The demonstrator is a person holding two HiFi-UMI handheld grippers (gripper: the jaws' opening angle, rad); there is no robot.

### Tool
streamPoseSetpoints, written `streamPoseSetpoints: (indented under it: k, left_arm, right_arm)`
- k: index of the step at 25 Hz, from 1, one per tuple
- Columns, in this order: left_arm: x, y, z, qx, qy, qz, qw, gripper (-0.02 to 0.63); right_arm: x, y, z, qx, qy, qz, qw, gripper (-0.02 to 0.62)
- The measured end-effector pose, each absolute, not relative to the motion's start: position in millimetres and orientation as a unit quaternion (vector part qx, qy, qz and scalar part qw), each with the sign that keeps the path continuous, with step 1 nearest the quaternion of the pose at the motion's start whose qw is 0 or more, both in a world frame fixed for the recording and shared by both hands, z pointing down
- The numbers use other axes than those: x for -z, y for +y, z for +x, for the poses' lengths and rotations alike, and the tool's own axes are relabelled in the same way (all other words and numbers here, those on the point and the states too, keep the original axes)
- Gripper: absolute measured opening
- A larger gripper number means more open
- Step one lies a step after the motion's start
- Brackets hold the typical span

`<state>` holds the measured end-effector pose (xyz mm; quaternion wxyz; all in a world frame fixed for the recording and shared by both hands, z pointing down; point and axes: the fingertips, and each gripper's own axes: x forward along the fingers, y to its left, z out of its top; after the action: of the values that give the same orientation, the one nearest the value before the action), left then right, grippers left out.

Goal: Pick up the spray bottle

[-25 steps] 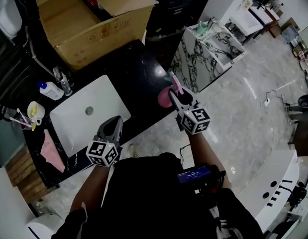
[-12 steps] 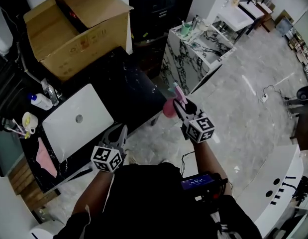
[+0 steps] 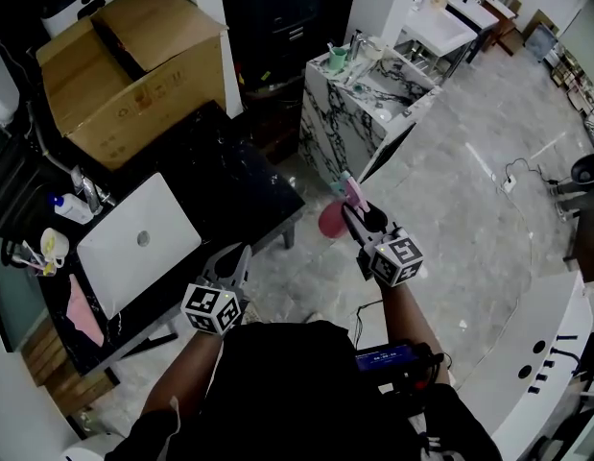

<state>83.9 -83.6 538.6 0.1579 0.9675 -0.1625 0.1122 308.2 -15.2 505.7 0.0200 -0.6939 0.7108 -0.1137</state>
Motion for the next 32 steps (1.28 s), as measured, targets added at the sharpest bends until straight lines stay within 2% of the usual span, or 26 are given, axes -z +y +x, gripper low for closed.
streamPoseSetpoints:
  k: [32]
  left_arm:
    - [-552, 47, 173, -0.133, -0.102, 0.975, 0.145, 0.008]
  right_arm:
    - [-511, 141, 346, 0.100, 0.743, -0.661, 0.034, 0.153]
